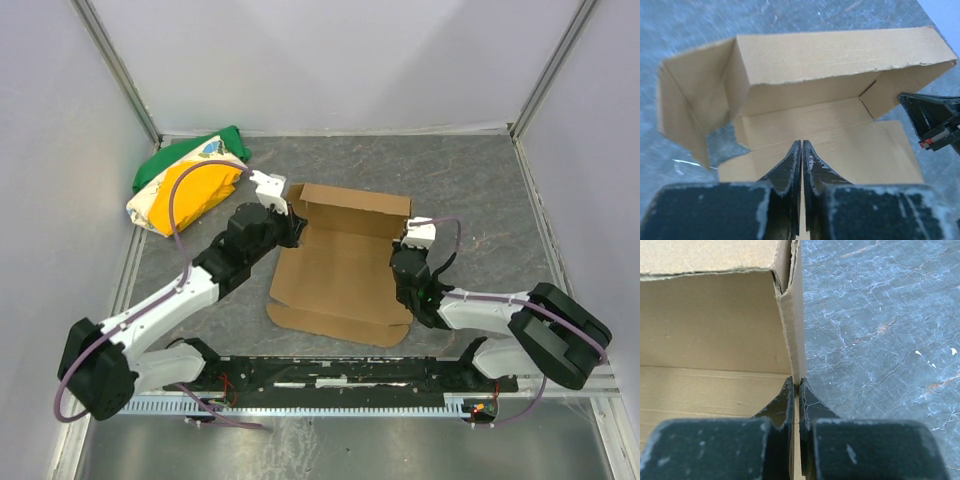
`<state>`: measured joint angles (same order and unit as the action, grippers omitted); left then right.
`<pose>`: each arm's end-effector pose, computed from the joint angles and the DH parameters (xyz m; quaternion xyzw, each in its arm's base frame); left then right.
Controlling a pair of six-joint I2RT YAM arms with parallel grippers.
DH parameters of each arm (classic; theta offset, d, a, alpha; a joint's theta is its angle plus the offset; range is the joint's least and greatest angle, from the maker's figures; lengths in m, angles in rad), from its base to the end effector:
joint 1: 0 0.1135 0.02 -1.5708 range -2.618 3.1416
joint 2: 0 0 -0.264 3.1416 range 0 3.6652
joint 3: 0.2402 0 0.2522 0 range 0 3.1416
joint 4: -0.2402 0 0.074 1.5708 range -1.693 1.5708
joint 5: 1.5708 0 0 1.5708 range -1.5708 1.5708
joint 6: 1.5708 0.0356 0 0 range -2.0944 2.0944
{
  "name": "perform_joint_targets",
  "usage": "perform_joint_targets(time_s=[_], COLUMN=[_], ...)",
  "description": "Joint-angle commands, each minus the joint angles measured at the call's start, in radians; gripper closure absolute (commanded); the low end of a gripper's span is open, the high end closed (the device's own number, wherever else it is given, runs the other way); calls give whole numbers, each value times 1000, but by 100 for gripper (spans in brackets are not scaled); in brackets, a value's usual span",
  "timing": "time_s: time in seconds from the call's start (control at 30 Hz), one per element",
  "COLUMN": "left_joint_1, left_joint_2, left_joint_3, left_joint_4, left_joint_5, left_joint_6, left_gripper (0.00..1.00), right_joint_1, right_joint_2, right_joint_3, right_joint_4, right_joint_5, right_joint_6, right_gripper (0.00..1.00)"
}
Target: Fold the paper box
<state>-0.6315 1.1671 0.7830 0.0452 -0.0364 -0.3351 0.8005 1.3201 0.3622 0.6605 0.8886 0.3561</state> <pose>0.2181 -0.1579 0.2837 0.1101 0.8087 -0.2553 0.5184 0.1847 0.1506 0.1751 0.0893 0.7645 0.0040 0.6384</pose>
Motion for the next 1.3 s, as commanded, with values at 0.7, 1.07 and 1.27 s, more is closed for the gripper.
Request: perform_joint_targets(time_s=[0.7, 1.07, 1.27], left_joint_1=[-4, -3, -2], left_joint_2=[0, 56, 49], left_joint_3=[-183, -154, -203], left_joint_4=[595, 519, 541], left_joint_5=[-8, 33, -62], left_joint_6=[-1005, -1003, -1003], left_gripper=[39, 50, 44], right_joint_1=[57, 61, 60], right_joint_2=[-52, -69, -70], right_joint_3=[-37, -43, -43], right_joint_4=[41, 16, 12], right_joint_5=[65, 84, 80], right_joint_6=[-4, 28, 42], right_gripper=[98, 98, 98])
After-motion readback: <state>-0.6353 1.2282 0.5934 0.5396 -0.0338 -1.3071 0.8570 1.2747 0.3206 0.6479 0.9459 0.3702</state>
